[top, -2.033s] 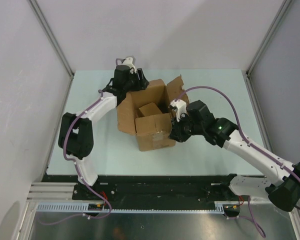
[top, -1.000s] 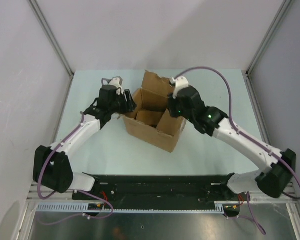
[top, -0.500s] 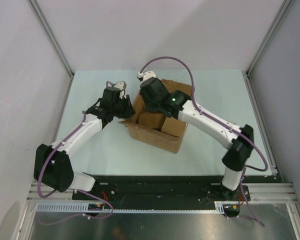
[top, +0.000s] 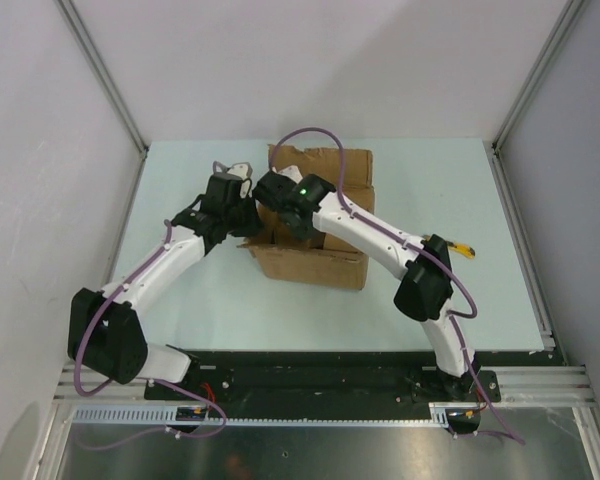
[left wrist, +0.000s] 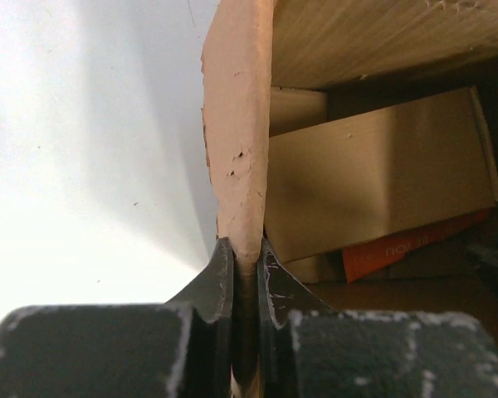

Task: Unpack the express box

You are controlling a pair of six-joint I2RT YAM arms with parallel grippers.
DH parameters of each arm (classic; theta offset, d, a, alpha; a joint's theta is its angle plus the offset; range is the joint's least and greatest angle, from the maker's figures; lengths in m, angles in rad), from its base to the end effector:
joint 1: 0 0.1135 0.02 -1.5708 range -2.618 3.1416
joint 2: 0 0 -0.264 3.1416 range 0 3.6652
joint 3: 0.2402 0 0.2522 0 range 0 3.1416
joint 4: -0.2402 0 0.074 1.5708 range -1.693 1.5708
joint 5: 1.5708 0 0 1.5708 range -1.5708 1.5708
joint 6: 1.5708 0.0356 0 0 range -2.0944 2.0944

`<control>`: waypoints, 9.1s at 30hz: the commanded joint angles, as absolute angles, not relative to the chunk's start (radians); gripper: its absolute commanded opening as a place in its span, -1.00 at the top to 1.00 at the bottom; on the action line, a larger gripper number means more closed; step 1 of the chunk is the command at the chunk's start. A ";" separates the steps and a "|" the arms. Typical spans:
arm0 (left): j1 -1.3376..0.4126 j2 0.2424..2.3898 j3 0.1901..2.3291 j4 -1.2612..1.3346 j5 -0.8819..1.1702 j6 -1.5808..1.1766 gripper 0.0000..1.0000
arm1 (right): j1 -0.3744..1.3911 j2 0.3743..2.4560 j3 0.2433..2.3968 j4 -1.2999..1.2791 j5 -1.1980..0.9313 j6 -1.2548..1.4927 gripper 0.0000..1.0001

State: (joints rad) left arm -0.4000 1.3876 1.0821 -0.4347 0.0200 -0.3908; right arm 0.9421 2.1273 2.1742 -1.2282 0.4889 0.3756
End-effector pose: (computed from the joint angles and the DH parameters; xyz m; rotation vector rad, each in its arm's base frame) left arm 0.2802 -0.1192 0.2827 0.0212 2.3487 -0.4206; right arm 0.2731 0.3471 0.3115 -0.5886 2.4685 -0.1938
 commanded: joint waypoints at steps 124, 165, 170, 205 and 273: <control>-0.410 1.482 1.160 -0.313 0.609 0.156 1.00 | 0.825 1.684 1.595 -0.879 0.172 -0.026 -0.33; -0.410 1.571 1.266 -0.359 0.563 0.149 1.00 | 0.738 1.812 1.477 -0.655 0.345 -0.051 -0.56; -0.410 1.575 1.270 -0.359 0.535 0.176 0.99 | 0.690 1.825 1.444 -0.650 0.270 -0.060 -0.54; -0.440 1.557 1.282 -0.325 0.149 0.052 1.00 | 0.463 1.724 1.474 -0.765 -0.589 0.163 0.03; -0.508 1.575 1.218 -0.179 0.063 0.087 1.00 | 0.726 1.652 1.485 -0.784 0.120 0.000 -0.69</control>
State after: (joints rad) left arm -0.4992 1.5848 1.2377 -0.2184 0.0811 0.0616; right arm 0.7288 1.6196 1.4624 -0.7929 0.1390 0.0353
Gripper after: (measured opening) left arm 0.036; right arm 0.842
